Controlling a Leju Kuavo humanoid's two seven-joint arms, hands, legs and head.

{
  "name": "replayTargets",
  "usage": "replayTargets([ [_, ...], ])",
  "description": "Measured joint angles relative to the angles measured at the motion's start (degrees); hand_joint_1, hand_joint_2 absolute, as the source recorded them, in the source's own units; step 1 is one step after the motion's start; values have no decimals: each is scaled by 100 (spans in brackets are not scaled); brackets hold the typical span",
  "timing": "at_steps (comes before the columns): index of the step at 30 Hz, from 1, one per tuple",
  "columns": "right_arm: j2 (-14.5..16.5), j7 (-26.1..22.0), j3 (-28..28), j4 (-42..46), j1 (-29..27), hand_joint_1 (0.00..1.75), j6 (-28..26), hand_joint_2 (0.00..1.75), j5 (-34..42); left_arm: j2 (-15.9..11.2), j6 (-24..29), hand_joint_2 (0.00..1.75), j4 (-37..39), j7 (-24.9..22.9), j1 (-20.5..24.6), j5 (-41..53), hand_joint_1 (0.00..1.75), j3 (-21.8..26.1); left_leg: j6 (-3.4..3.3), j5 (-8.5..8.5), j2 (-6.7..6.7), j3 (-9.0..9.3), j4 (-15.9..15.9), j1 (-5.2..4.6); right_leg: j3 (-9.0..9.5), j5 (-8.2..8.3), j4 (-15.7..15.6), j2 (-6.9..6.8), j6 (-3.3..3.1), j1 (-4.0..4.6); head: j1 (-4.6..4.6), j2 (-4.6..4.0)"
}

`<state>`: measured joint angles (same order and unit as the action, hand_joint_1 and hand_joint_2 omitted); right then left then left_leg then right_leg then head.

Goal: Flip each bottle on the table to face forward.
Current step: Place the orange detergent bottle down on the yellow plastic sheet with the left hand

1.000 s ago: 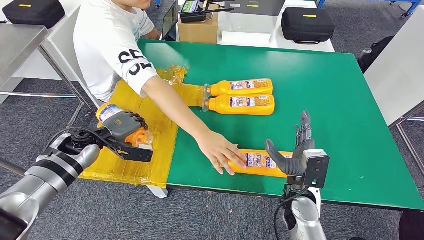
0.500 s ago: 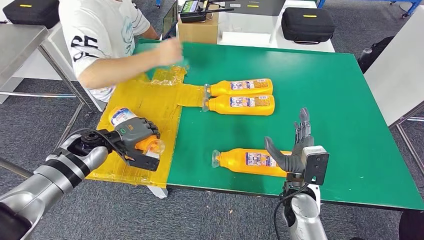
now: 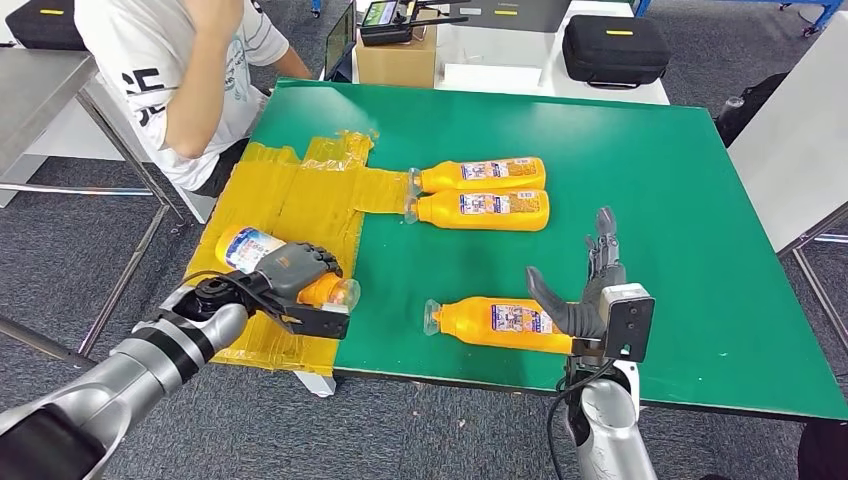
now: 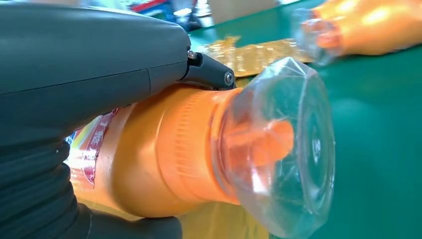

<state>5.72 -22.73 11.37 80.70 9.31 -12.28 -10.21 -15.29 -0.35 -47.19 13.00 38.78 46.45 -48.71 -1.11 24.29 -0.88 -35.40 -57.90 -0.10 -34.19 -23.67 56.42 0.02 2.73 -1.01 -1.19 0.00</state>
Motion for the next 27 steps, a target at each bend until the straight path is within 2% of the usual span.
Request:
replayTargets([
  [4,14,49,12,2,0,0,-1,175,-14,341,294,175,510,-219,-81,100,0,234,0,0,0,-1,0,1,-1,0,0,0,0,1,-1,0],
  [8,16,75,18,5,0,0,-1,175,-15,492,297,175,790,-173,-84,131,0,491,0,0,0,0,0,1,-1,0,0,0,0,2,-1,0],
  [13,16,96,18,6,-1,0,1,175,-15,543,191,175,884,-51,-85,134,0,693,0,-1,0,2,0,2,0,0,1,0,0,2,0,-1],
  [27,15,96,18,6,0,0,19,175,3,566,87,175,952,128,-83,102,0,836,0,-1,0,3,0,1,2,0,1,0,0,2,0,-1],
])
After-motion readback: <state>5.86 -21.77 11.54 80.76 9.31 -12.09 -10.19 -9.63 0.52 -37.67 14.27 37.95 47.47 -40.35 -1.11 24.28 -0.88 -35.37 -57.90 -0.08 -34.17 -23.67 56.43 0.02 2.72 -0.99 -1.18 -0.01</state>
